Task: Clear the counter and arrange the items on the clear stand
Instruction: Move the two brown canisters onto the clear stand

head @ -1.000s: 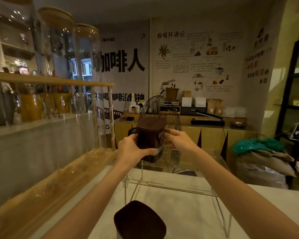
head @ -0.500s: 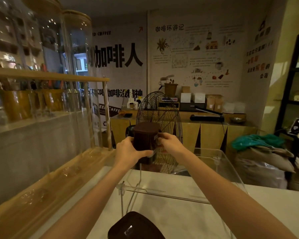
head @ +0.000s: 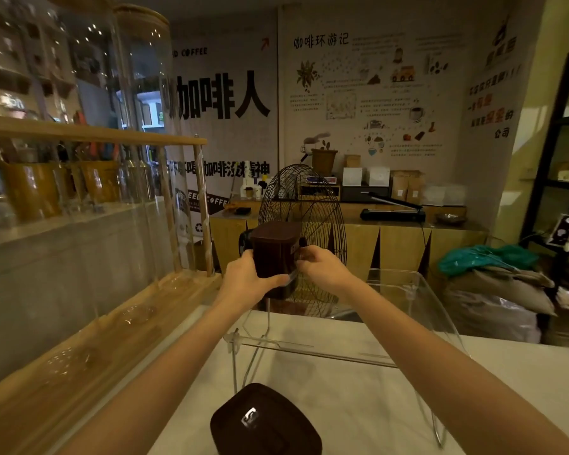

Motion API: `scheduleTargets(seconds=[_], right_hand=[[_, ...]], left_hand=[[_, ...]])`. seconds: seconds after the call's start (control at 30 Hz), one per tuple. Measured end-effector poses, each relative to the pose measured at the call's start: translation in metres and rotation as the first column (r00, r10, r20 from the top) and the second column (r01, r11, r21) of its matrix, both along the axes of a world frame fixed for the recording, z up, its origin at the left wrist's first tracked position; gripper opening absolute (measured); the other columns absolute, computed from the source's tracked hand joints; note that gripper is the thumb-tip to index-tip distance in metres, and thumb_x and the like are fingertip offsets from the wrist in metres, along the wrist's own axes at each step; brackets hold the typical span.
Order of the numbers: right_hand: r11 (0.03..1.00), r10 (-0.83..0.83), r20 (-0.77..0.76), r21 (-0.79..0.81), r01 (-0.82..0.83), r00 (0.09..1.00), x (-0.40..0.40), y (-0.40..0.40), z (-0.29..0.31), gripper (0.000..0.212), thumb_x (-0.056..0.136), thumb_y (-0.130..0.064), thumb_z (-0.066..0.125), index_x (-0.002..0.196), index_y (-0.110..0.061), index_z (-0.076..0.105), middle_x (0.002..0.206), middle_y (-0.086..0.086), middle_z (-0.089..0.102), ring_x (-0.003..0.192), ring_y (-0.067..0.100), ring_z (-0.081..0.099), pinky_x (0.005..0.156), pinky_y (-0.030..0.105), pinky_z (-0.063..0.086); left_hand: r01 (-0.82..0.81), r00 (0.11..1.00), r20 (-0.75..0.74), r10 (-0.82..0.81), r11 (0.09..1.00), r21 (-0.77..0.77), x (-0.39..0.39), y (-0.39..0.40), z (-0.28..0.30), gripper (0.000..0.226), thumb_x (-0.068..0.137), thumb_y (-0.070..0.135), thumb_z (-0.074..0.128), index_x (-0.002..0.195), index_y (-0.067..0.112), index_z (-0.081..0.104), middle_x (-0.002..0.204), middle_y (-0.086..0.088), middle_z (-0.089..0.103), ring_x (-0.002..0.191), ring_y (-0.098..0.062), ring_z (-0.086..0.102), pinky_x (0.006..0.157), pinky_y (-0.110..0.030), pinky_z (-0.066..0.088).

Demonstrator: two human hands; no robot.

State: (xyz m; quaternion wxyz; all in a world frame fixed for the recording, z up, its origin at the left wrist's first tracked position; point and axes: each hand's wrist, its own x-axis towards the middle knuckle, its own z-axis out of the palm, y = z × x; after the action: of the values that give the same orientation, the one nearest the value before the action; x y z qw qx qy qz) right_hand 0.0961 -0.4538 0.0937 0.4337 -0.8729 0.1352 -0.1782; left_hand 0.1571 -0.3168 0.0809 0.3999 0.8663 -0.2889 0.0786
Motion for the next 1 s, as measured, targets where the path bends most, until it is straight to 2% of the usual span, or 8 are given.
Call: scheduleTargets(seconds=[0.1,0.27,0.4,0.57,0.7,0.77,0.87,1.0], right_hand=[[0.996,0.053,-0.048,-0.075,-0.056,0.997,-0.02,0.006,0.002,0.039,0.092,-0.016,0.047,0.13,-0.009,0.044,0.134,0.011,0.052,0.122,0.025,0.048,0.096,0.033,0.041],[0.942,0.099,-0.16,-0.304,-0.145,0.982,-0.065,0.017,-0.004,0.046,0.09,-0.021,0.051,0.134,-0.014,0.04,0.139,0.006,0.048,0.128,0.022,0.043,0.099,0.031,0.038],[0.826,0.092,-0.151,-0.54,-0.16,0.984,-0.107,0.036,-0.01,0.047,0.091,-0.024,0.049,0.136,-0.018,0.038,0.143,0.002,0.042,0.14,0.022,0.019,0.112,0.04,0.025],[0.674,0.172,-0.113,-0.711,-0.201,0.978,-0.157,0.066,-0.026,0.051,0.091,-0.02,0.045,0.14,-0.022,0.03,0.15,-0.005,0.031,0.142,0.013,0.01,0.117,0.03,0.012],[0.691,0.24,-0.159,-0.665,-0.283,0.958,-0.183,0.083,-0.048,0.053,0.091,-0.019,0.043,0.142,-0.024,0.026,0.152,-0.007,0.024,0.142,0.01,0.006,0.114,0.024,0.009],[0.724,0.267,-0.189,-0.608,-0.326,0.945,-0.19,0.089,-0.06,0.055,0.091,-0.02,0.044,0.142,-0.025,0.023,0.152,-0.007,0.023,0.141,0.008,0.008,0.114,0.023,0.011],[0.776,0.285,-0.201,-0.525,-0.348,0.937,-0.192,0.094,-0.076,0.059,0.091,-0.024,0.048,0.142,-0.026,0.02,0.15,-0.007,0.026,0.137,0.007,0.017,0.111,0.02,0.018],[0.841,0.273,-0.19,-0.429,-0.33,0.943,-0.191,0.096,-0.088,0.064,0.089,-0.033,0.051,0.143,-0.031,0.015,0.148,-0.009,0.03,0.133,0.006,0.028,0.102,0.015,0.024]], left_hand=[[0.035,0.995,0.085,-0.048,0.989,0.145,0.005,0.009,0.003,0.074,0.07,0.05,0.065,0.129,0.014,0.037,0.129,-0.009,0.053,0.119,-0.025,0.048,0.094,-0.037,0.047],[-0.007,0.974,0.211,-0.083,0.918,0.397,0.001,0.031,0.011,0.083,0.081,0.055,0.048,0.144,0.013,0.012,0.153,-0.012,0.021,0.141,-0.027,0.017,0.116,-0.045,0.021],[-0.052,0.936,0.325,-0.134,0.861,0.506,-0.01,0.048,0.016,0.078,0.086,0.053,0.039,0.144,0.017,0.001,0.157,-0.008,0.002,0.145,-0.023,0.0,0.119,-0.042,0.009],[-0.018,0.906,0.368,-0.208,0.85,0.526,-0.033,0.073,0.011,0.069,0.088,0.051,0.035,0.144,0.025,0.003,0.158,-0.003,0.0,0.145,-0.018,-0.003,0.118,-0.038,0.005],[0.02,0.895,0.371,-0.249,0.852,0.524,-0.057,0.102,-0.004,0.061,0.089,0.053,0.027,0.142,0.026,0.017,0.157,0.0,0.005,0.145,-0.016,-0.002,0.117,-0.035,0.007],[0.03,0.865,0.42,-0.274,0.864,0.502,-0.069,0.118,-0.017,0.072,0.081,0.066,0.011,0.139,0.028,0.029,0.156,0.001,0.014,0.144,-0.015,0.005,0.118,-0.038,0.011],[0.098,0.888,0.362,-0.283,0.886,0.453,-0.085,0.139,-0.034,0.091,0.07,0.076,-0.007,0.132,0.03,0.042,0.153,0.003,0.027,0.142,-0.013,0.017,0.118,-0.039,0.019],[0.115,0.969,0.181,-0.17,0.952,0.282,-0.117,0.157,-0.057,0.098,0.062,0.085,0.005,0.131,0.027,0.043,0.143,0.003,0.042,0.13,-0.013,0.037,0.106,-0.033,0.034]])
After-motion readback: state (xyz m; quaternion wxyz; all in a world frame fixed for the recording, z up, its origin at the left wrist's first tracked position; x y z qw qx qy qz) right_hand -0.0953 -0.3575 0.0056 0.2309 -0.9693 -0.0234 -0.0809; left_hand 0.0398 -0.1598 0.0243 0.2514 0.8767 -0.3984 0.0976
